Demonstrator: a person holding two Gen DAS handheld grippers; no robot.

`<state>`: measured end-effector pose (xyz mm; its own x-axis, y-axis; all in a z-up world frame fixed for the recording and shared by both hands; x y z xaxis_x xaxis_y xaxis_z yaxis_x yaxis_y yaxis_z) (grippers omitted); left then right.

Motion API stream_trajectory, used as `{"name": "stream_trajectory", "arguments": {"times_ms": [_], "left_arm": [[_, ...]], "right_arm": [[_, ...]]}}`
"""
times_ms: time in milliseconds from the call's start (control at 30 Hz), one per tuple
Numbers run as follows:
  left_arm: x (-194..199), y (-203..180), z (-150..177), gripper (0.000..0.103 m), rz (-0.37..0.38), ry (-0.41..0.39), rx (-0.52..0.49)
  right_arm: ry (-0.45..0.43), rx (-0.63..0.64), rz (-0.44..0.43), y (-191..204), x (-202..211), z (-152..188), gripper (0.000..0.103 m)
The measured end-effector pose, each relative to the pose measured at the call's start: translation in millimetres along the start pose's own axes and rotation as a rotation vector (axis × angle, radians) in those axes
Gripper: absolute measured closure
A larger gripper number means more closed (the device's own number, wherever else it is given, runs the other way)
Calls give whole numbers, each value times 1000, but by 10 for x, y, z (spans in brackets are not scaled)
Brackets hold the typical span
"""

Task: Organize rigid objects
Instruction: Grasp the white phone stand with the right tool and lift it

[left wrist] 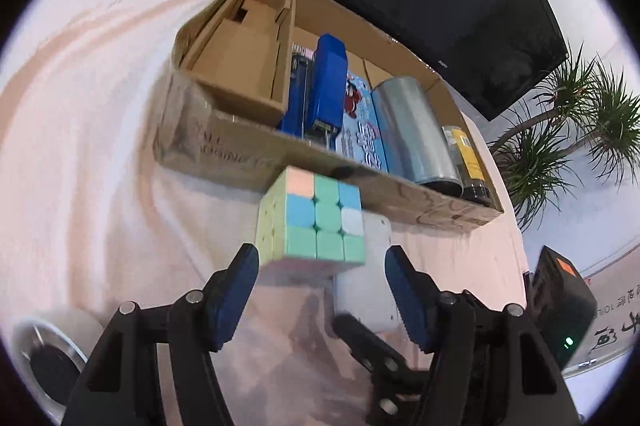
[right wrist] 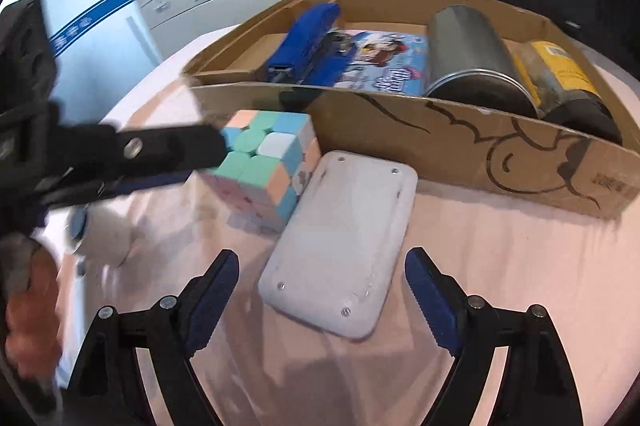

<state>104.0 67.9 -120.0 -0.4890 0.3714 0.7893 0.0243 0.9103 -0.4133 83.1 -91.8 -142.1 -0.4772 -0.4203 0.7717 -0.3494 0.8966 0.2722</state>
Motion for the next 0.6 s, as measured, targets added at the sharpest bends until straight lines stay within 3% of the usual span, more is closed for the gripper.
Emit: {"name": "stream_trajectory", "arguments": {"times_ms": [133, 200, 300, 467, 600], "left_arm": [[27, 78, 62, 39, 7, -7, 69], [43, 62, 104, 39, 0, -8, 65], [12, -37, 168, 39, 5, 16, 31], [-113, -319, 425, 39, 158, 128, 36], [-345, -584, 682, 40, 242, 233, 25]], "right_arm": [[19, -41, 19, -23, -157, 44, 19], [9, -7, 47, -38, -134, 67, 30], [4, -3, 44, -58, -84, 97, 34], [-3, -63, -51, -187, 182, 293, 38], [3, -184, -205, -371, 495, 559, 38]]}}
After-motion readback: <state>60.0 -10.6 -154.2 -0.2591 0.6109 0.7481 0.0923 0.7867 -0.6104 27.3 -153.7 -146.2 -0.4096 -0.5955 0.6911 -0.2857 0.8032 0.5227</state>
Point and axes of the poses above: each gripper's, at about its wrist camera, not at the fingertips, and x roughly against the way its jaws point, y to its left, z to its underside, the point moved 5 cm from there along -x, roughly the way its jaws point, and after that the axes turned 11 degrees about -z, right-handed, at the moved point
